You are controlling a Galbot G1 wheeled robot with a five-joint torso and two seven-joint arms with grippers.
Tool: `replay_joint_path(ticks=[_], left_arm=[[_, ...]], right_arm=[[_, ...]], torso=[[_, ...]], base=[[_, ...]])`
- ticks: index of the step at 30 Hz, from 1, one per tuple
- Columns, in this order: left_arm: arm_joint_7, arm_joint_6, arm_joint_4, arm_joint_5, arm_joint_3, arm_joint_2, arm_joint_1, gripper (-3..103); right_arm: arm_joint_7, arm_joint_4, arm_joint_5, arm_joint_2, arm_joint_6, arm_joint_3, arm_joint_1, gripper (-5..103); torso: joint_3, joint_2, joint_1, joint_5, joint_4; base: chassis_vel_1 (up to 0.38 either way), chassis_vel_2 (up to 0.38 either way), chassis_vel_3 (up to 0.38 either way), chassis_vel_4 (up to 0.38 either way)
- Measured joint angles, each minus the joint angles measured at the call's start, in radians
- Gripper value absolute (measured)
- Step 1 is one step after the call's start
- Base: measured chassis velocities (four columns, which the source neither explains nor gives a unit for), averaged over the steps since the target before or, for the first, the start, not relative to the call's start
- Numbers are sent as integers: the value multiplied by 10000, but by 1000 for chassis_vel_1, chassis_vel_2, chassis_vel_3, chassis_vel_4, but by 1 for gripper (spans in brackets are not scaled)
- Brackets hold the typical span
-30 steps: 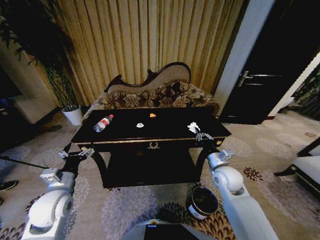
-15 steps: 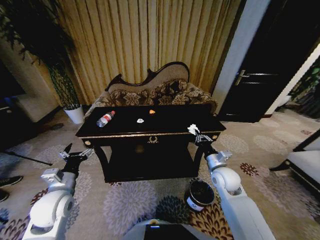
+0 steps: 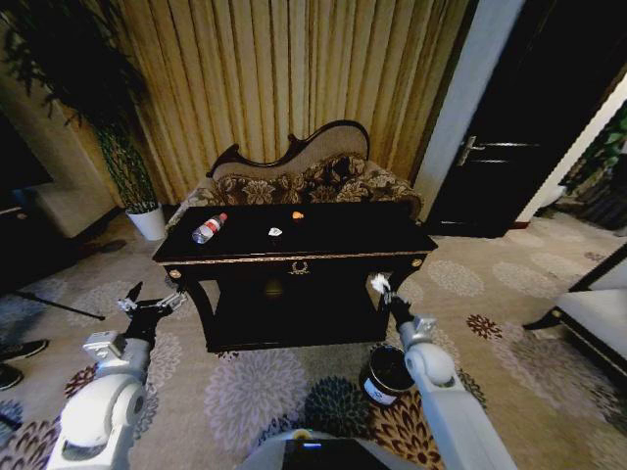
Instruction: Move to the front of the table and place the trash on the table into the trash bin.
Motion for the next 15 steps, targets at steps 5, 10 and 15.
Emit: replay_joint_path(ticks=[5, 10, 15], left_arm=[[2, -36, 149, -92, -59, -49, -25, 100], [2, -148, 237, -151, -76, -138, 0, 100], [-2, -196, 140, -226, -217, -121, 14, 100]], right_arm=[[0, -1700, -456, 23, 386, 52, 109, 1], [0, -3297, -614, 174, 625, 54, 533, 1], [0, -4967, -876, 364, 781, 167, 1262, 1]], torso=[[-2, 2, -4, -2, -2], [-1, 1, -3, -1, 0], [-1, 1, -3, 0, -1]], base=[[0, 0, 0, 0], [0, 0, 0, 0], [0, 0, 0, 0]])
